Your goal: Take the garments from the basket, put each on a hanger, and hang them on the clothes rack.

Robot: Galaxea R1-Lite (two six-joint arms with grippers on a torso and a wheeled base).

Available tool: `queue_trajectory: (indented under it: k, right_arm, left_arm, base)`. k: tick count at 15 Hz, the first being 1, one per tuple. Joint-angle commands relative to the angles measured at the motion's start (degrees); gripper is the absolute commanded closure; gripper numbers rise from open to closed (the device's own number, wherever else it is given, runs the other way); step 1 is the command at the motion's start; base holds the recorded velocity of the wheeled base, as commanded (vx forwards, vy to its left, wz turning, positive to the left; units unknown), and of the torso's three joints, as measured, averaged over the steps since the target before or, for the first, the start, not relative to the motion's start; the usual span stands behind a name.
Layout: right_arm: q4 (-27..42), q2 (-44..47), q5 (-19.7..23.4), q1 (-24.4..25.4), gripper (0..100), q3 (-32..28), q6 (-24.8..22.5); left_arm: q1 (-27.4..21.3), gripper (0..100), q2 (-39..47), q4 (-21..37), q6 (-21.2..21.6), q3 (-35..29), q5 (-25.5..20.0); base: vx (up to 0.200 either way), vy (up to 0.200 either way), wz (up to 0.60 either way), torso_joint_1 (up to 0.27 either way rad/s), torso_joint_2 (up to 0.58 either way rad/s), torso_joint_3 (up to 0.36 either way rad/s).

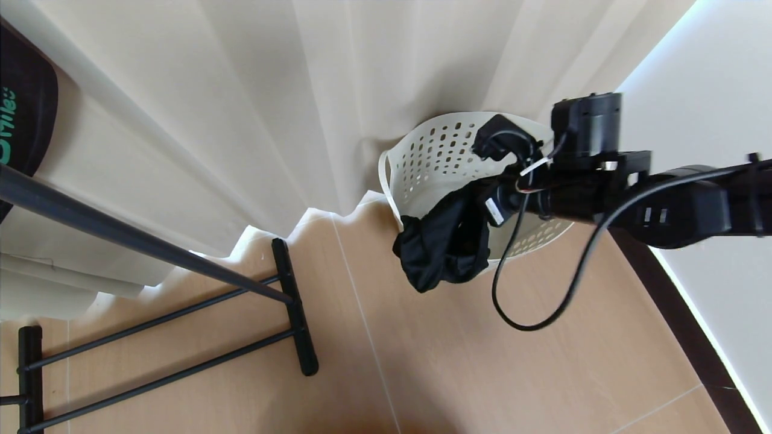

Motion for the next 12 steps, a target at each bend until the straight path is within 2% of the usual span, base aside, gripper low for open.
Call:
queue_trajectory:
  k: [1,2,3,4,5,6,7,9,10,12]
  right_arm:
    - [-0.04,-21.66,-0.1,6.42,100,13.9,7.15]
    - [-0.56,-32.12,-0.01,11.52,100,23.04,9.79]
    - [-0.83,-37.4,0.16,14.33,100,28.31,9.96]
    - [-0.83,-39.51,0.25,15.74,100,30.95,10.05]
    - [-1.44,-43.55,0.34,19.78,100,38.42,12.43]
    - [-2.85,-44.08,0.34,20.4,100,40.88,14.1]
    - [-8.56,-43.81,0.43,20.66,100,45.62,17.52]
    - [-22.54,-38.63,0.07,20.66,100,51.16,19.37]
    - [-25.52,-36.6,-0.37,20.66,100,51.51,19.37]
    - [-26.05,-35.9,-1.16,20.57,100,51.69,19.37]
  left_arm:
    - [0.0,0,-0.05,-0.01,-0.02,0.0,0.01]
    - [0.0,0,-0.05,-0.01,-0.02,0.0,0.01]
    - [0.0,0,0.04,-0.01,0.07,0.0,0.01]
    - [0.0,0,0.04,-0.01,0.07,0.0,0.01]
    - [0.0,0,0.04,-0.01,0.07,0.0,0.01]
    - [0.0,0,0.04,-0.01,0.07,0.0,0.01]
    - [0.0,0,0.04,-0.01,0.15,0.0,-0.08]
    - [0.0,0,0.04,0.16,0.68,0.0,-0.34]
    - [0.0,0,0.04,0.25,0.86,0.0,-0.43]
    - [0.0,0,0.04,0.34,0.86,0.0,-0.43]
  base:
    - [0.0,0.0,0.0,0.0,0.0,0.0]
    - [0.0,0.0,0.0,0.0,0.0,0.0]
    - [0.0,0.0,0.0,0.0,0.0,0.0]
    - [0.0,0.0,0.0,0.0,0.0,0.0]
    - [0.0,0.0,0.0,0.0,0.0,0.0]
    - [0.0,0.0,0.0,-0.002,0.0,0.056]
    - [0.0,0.0,0.0,0.002,0.01,0.115]
    - [0.0,0.0,0.0,-0.002,0.0,0.166]
    - [0.0,0.0,0.0,0.012,0.0,0.193]
    - [0.0,0.0,0.0,0.002,0.0,0.198]
